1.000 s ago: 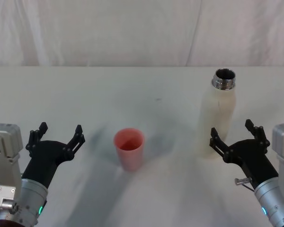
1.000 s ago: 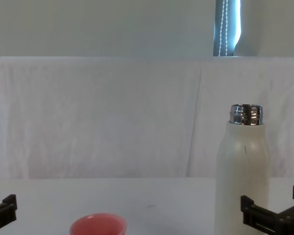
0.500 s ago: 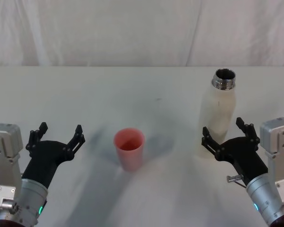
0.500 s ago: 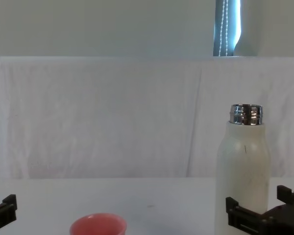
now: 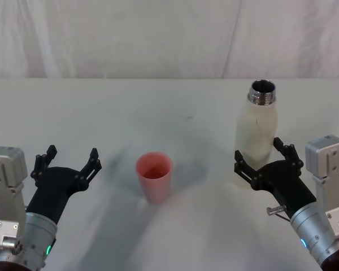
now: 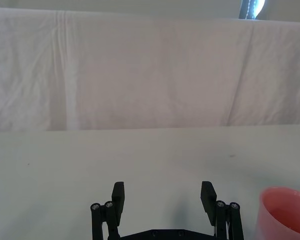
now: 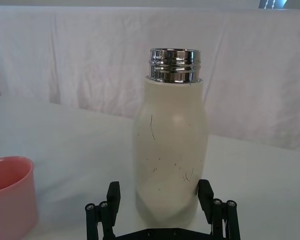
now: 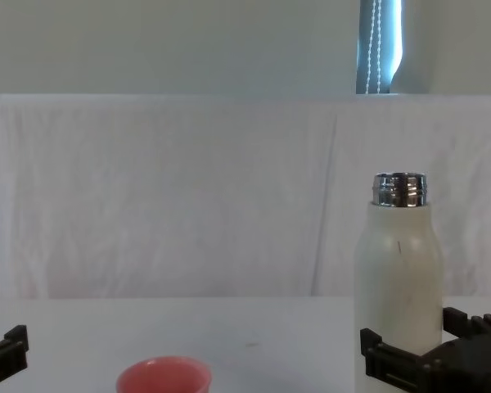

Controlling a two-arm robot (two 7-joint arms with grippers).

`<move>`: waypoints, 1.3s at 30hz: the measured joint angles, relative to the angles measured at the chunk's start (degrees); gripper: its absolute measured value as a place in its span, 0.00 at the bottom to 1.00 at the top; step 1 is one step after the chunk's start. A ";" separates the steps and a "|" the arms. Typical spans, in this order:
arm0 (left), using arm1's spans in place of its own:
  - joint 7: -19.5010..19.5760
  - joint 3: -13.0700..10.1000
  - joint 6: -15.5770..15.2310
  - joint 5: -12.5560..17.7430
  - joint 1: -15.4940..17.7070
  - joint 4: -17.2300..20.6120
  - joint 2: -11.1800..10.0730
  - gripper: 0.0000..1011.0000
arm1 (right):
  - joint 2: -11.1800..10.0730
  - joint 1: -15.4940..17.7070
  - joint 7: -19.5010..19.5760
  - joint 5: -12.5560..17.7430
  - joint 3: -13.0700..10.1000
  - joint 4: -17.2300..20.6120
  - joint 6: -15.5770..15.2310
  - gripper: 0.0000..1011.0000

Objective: Grasp the thermos with one hand and pour water into the cup lid.

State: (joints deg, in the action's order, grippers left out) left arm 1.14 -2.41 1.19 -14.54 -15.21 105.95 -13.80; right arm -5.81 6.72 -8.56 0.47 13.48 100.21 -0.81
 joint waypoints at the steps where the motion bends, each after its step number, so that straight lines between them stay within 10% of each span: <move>1: 0.00 0.00 0.00 0.00 0.00 0.00 0.00 0.99 | -0.06 -0.03 -0.08 0.08 0.01 -0.01 0.02 0.99; 39: 0.00 0.00 0.00 0.00 0.00 0.00 0.00 0.99 | -1.26 -2.06 -1.43 5.47 -1.16 -2.85 1.51 0.99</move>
State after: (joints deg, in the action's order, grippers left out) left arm 1.14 -2.41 1.19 -14.54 -15.21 105.95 -13.80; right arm -7.07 4.66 -9.99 5.94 12.32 97.36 0.69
